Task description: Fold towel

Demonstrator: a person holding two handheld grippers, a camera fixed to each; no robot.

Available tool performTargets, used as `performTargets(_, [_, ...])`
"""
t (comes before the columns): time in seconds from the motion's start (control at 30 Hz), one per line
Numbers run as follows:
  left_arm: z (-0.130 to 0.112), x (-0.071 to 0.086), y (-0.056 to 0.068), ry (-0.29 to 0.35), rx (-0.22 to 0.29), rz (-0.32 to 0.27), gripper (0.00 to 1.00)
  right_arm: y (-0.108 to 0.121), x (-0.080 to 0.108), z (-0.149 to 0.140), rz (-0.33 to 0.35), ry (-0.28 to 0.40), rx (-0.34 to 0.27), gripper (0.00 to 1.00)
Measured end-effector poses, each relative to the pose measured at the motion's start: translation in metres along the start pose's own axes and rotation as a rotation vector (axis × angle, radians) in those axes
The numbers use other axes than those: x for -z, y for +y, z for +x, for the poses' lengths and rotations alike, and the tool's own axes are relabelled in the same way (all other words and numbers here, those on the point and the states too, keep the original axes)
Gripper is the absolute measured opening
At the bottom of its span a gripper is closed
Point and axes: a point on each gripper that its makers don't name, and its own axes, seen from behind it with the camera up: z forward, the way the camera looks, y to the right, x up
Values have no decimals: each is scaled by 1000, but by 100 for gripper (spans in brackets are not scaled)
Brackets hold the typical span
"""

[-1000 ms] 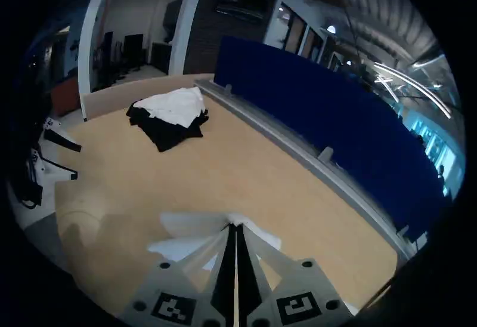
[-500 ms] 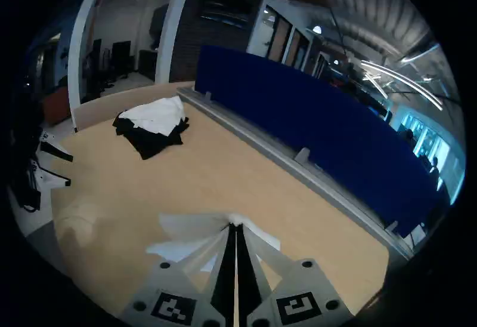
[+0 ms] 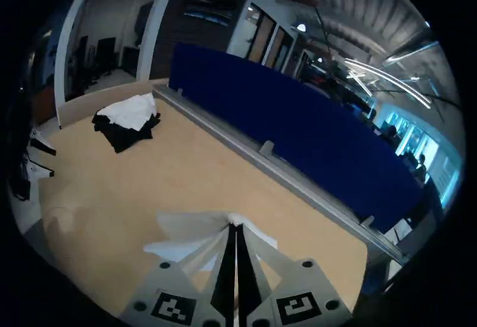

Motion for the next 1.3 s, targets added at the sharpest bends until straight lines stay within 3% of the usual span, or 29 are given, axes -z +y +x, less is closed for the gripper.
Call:
performTargets(0.43, [1, -3, 2, -10, -5, 8, 98, 83, 10, -29, -95, -37, -42, 4])
performTargets(0.7, [3, -5, 7, -20, -14, 11, 98, 119, 10, -53, -132, -76, -57, 4])
performTargets(1.0, [4, -8, 13, -28, -27, 10, 98, 134, 13, -82, -148, -108, -87, 4])
performTargets(1.3, [7, -9, 22, -30, -34, 0, 98, 135, 35, -118, -171, -138, -125, 4])
